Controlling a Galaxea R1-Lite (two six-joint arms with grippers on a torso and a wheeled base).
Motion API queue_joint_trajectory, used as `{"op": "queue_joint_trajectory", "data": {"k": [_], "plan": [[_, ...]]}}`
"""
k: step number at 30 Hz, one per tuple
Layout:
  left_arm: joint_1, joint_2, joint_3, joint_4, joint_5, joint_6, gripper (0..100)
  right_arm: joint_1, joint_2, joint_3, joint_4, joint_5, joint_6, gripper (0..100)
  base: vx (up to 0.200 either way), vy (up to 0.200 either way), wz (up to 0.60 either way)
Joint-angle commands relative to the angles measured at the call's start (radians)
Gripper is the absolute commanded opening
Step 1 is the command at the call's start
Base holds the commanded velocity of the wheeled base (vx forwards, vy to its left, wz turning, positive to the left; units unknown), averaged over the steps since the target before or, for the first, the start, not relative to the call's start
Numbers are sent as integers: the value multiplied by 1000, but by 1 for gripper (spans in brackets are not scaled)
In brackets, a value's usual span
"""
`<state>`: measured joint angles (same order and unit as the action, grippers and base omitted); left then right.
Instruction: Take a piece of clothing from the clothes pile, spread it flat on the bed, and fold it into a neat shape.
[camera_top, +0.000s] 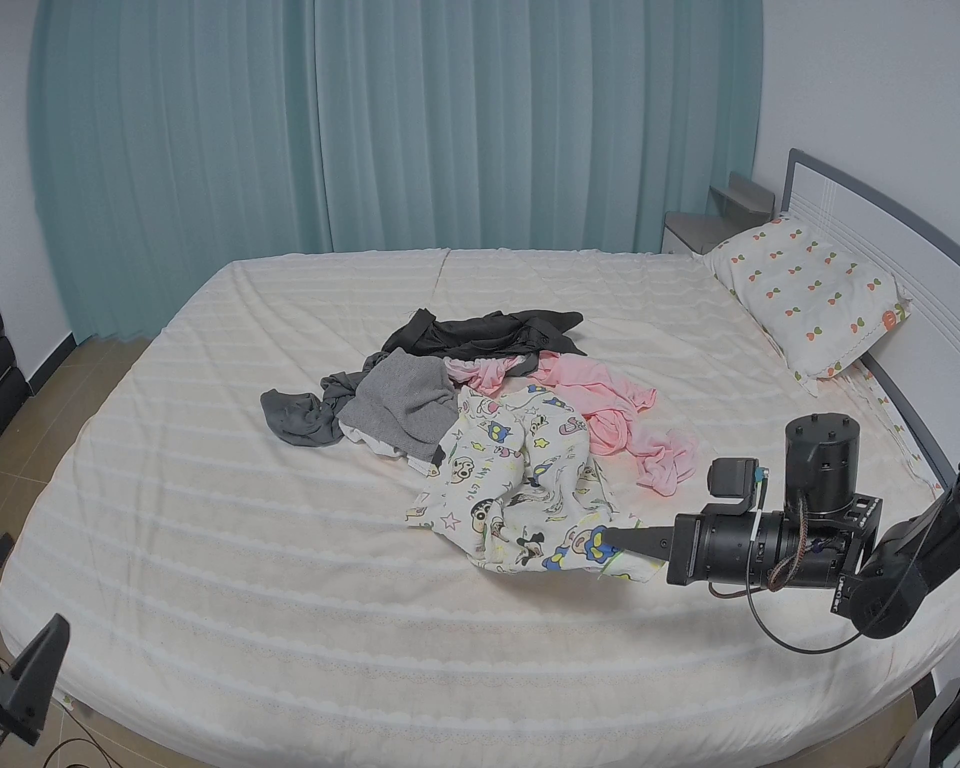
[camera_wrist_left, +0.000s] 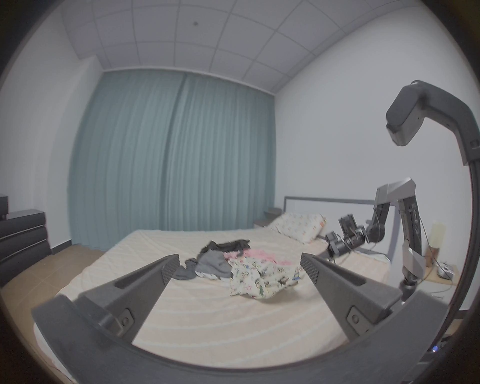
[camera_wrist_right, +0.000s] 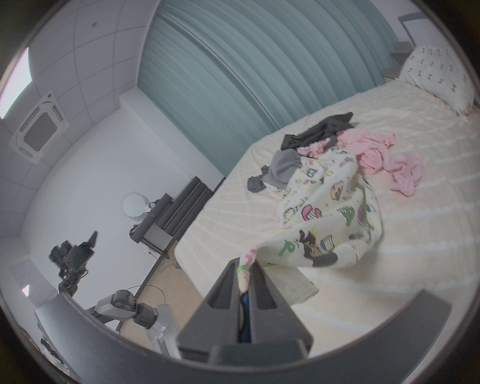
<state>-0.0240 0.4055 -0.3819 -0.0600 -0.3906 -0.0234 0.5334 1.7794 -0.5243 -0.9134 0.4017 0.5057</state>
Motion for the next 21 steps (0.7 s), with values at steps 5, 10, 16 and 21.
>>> {"op": "queue_joint_trajectory", "data": {"k": [5,10,16,21], "plan": [[-363,866,29,-242,-68,131,100,198,-57,-284,1,-152,109,0,0,0,0],[-481,1061,87,-432,-13,128,100,240,-44,-361,4,-202,123,0,0,0,0],[-571,1216,103,-595,76,126,100,290,-3,-425,7,-281,123,0,0,0,0],[-639,1302,95,-750,179,8,100,298,0,-442,13,-300,123,0,0,0,0]]}}
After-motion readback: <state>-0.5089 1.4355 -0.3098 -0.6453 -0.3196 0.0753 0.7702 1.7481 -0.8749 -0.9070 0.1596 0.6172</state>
